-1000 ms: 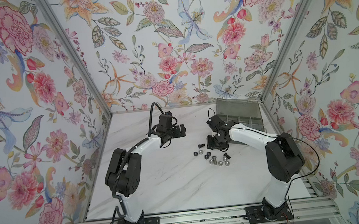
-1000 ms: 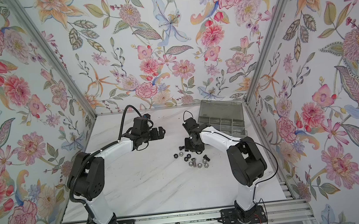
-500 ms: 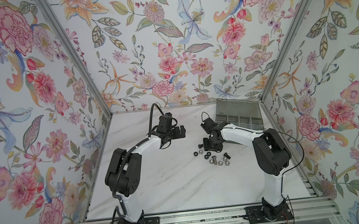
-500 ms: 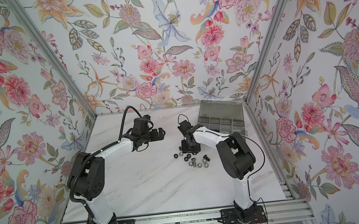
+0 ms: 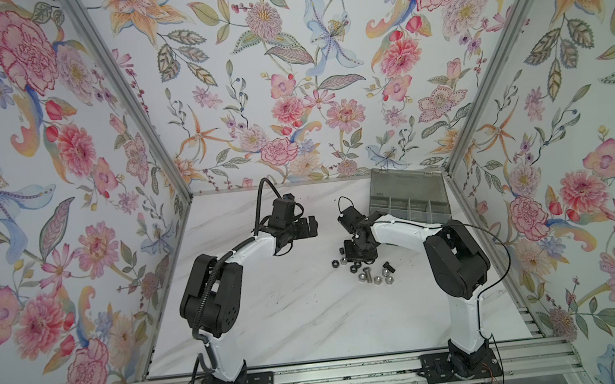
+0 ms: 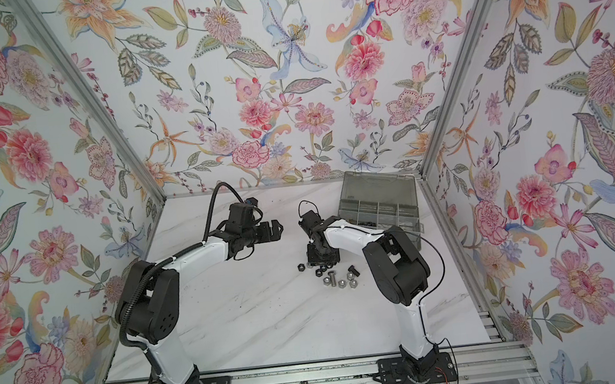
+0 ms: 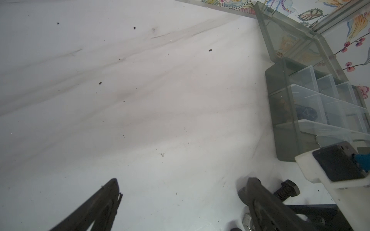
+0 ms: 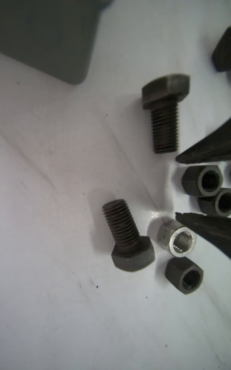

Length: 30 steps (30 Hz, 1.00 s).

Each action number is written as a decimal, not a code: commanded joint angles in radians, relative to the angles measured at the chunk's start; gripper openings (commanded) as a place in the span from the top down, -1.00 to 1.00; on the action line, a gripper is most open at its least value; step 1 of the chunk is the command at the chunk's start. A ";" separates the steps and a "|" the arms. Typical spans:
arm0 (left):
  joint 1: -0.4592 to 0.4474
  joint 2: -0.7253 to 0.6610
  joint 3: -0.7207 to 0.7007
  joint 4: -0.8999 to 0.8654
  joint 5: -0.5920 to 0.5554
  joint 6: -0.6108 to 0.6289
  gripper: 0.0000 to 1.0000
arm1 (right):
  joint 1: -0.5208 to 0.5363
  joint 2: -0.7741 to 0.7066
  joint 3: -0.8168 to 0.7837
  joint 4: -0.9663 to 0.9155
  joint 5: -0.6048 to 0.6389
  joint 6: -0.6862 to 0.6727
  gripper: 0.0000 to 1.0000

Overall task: Sort the screws and nuts into containers
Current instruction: Pick up the nut from the center of the table.

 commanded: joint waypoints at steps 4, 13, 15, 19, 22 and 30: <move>0.001 -0.005 -0.014 0.007 -0.004 0.006 -0.99 | 0.007 0.019 -0.037 -0.011 0.036 0.010 0.14; 0.001 -0.007 -0.018 0.009 -0.009 0.003 -0.99 | 0.026 0.023 -0.060 -0.011 0.031 0.001 0.32; 0.000 -0.007 -0.018 0.009 -0.009 0.003 -0.99 | 0.028 0.026 -0.059 -0.011 0.029 0.003 0.36; 0.001 -0.009 -0.017 0.009 -0.010 0.003 -0.99 | 0.028 0.032 -0.051 -0.011 0.021 0.001 0.43; 0.000 -0.012 -0.019 0.009 -0.010 0.004 -0.99 | 0.028 0.025 -0.053 -0.012 0.021 0.001 0.44; 0.000 -0.013 -0.021 0.009 -0.010 0.003 -0.99 | 0.062 0.007 -0.073 -0.028 0.031 0.003 0.36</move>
